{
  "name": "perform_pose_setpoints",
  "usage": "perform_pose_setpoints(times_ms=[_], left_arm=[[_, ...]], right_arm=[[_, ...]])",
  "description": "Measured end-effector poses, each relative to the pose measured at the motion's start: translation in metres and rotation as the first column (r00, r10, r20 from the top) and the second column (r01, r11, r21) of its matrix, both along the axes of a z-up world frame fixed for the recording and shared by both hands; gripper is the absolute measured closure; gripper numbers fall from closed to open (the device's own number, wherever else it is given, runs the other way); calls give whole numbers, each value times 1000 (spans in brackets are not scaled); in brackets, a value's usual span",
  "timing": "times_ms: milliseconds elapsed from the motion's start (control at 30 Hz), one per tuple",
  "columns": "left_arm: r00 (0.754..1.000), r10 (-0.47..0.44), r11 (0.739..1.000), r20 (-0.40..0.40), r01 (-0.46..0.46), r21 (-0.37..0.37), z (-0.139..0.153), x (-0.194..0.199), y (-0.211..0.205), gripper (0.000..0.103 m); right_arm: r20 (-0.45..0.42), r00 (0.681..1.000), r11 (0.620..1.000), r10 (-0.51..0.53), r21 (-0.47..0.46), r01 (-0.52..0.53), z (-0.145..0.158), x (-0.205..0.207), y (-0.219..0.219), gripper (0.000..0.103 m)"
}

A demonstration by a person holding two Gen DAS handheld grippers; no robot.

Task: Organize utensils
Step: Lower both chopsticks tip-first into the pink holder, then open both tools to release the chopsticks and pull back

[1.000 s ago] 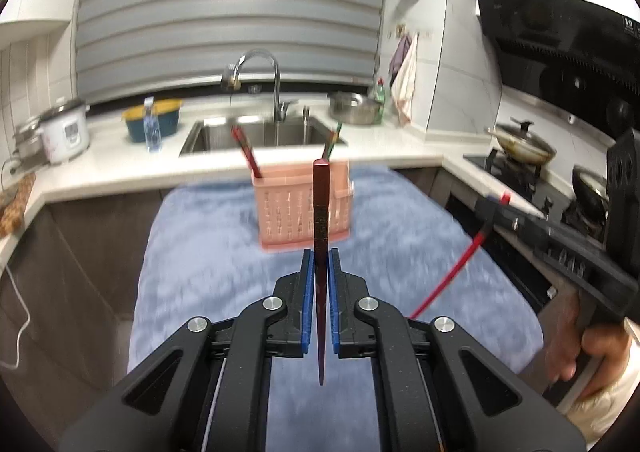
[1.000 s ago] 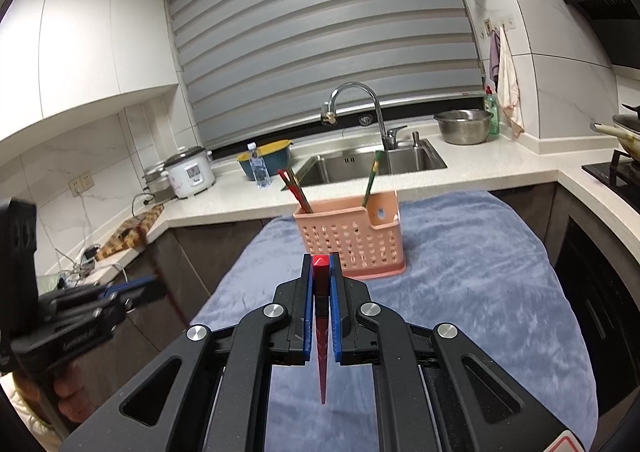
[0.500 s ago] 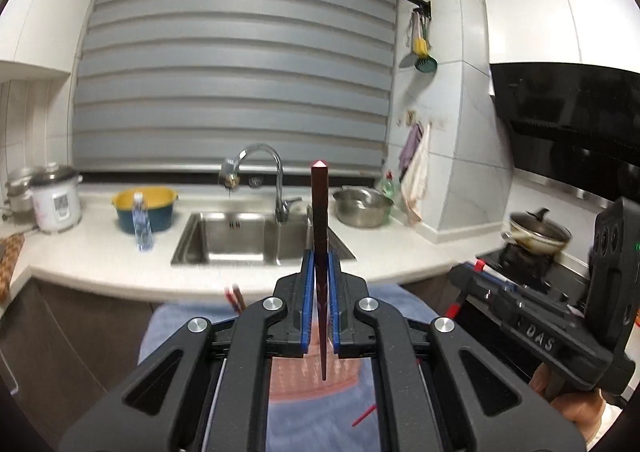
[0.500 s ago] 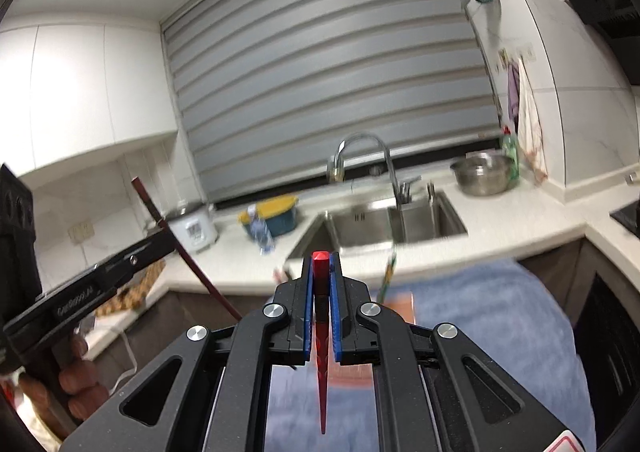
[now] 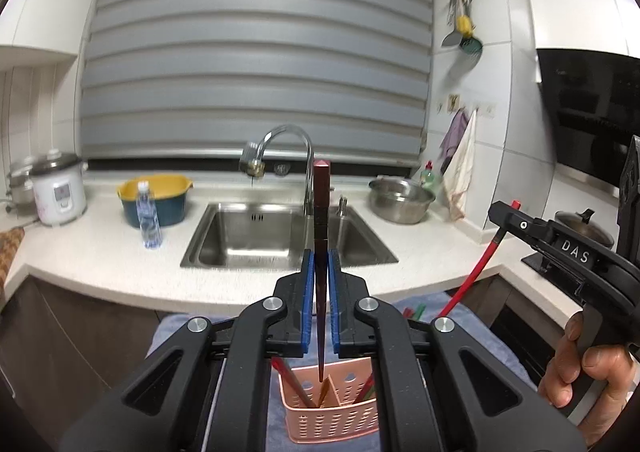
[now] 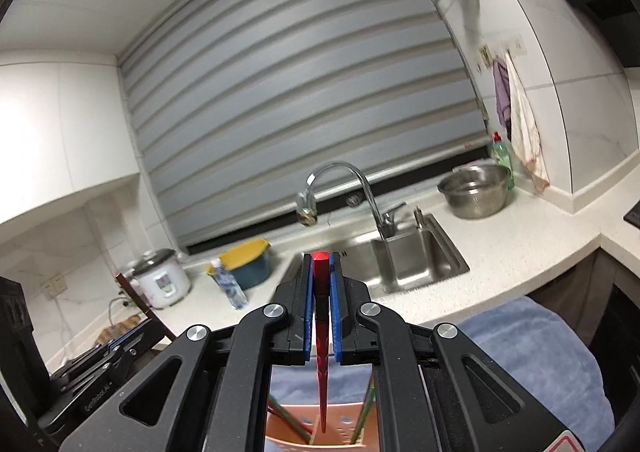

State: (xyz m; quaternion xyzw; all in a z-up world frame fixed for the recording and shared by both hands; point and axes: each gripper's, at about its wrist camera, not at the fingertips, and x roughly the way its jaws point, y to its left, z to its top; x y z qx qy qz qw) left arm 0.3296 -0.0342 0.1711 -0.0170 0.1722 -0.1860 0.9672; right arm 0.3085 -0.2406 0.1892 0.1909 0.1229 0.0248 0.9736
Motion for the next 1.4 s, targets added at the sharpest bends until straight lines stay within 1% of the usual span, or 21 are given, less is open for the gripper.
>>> perform_pose_setpoints(times_ms=[100, 233, 300, 400, 433, 467, 500, 533, 567, 633, 667, 700, 900, 967, 1067, 1167, 1233, 1333, 1400], left_arm=[[999, -1, 1000, -38, 1, -6, -19, 13, 0, 96], [996, 5, 1000, -90, -5, -5, -46, 26, -3, 96], [994, 1, 1000, -105, -1, -2, -54, 29, -6, 96], [994, 17, 1000, -104, -16, 14, -62, 28, -9, 94], [994, 43, 999, -96, -40, 26, -63, 27, -10, 90], [994, 55, 998, -93, -52, 38, -63, 25, -11, 74], [994, 64, 997, -93, -60, 47, -63, 23, -11, 62], [993, 78, 996, -88, -74, 49, -62, 20, -11, 59], [993, 89, 995, -82, -85, 50, -61, 17, -10, 57], [991, 103, 993, -81, -98, 65, -58, 8, -11, 52], [990, 114, 991, -81, -108, 76, -57, 4, -12, 48], [989, 122, 990, -83, -115, 84, -56, 0, -12, 46], [985, 137, 985, -102, -125, 117, -53, -31, -16, 40], [984, 145, 983, -107, -131, 128, -53, -41, -17, 35], [982, 151, 981, -114, -135, 138, -53, -56, -17, 34], [979, 165, 977, -122, -145, 155, -55, -66, -17, 32], [977, 164, 978, -138, -143, 153, -58, -75, -15, 31], [972, 177, 976, -153, -153, 158, -62, -88, -12, 26], [970, 191, 972, -153, -165, 169, -64, -96, -11, 23]], right_arm=[[-52, 999, 1000, 4, -4, -4, -24, 13, -2, 96], [-127, 992, 1000, 18, 15, -16, -57, 28, -1, 96], [-161, 987, 1000, 22, 24, -18, -73, 34, -2, 96], [-207, 977, 998, 54, 29, -49, -86, 42, -1, 94], [-214, 975, 998, 55, 25, -51, -87, 42, 0, 90], [-220, 974, 999, 48, 11, -46, -88, 41, 1, 80], [-220, 975, 999, 34, -8, -37, -87, 37, 2, 72], [-213, 977, 999, 23, -19, -27, -86, 33, 2, 59], [-207, 978, 999, 16, -24, -21, -84, 29, 3, 50], [-196, 981, 999, 6, -38, -14, -81, 17, 4, 46], [-196, 981, 999, 8, -50, -18, -79, 12, 6, 45], [-199, 980, 998, 16, -63, -29, -79, 6, 9, 45], [-251, 968, 993, 23, -104, -51, -82, -27, 20, 38], [-262, 965, 991, 26, -120, -59, -82, -38, 25, 38], [-276, 961, 986, 22, -152, -67, -84, -55, 32, 35], [-292, 956, 982, 17, -176, -71, -86, -71, 36, 34], [-293, 956, 981, -5, -189, -53, -87, -84, 37, 34], [-299, 954, 978, -8, -202, -55, -88, -98, 39, 32], [-306, 952, 973, -25, -228, -48, -89, -109, 41, 32]])
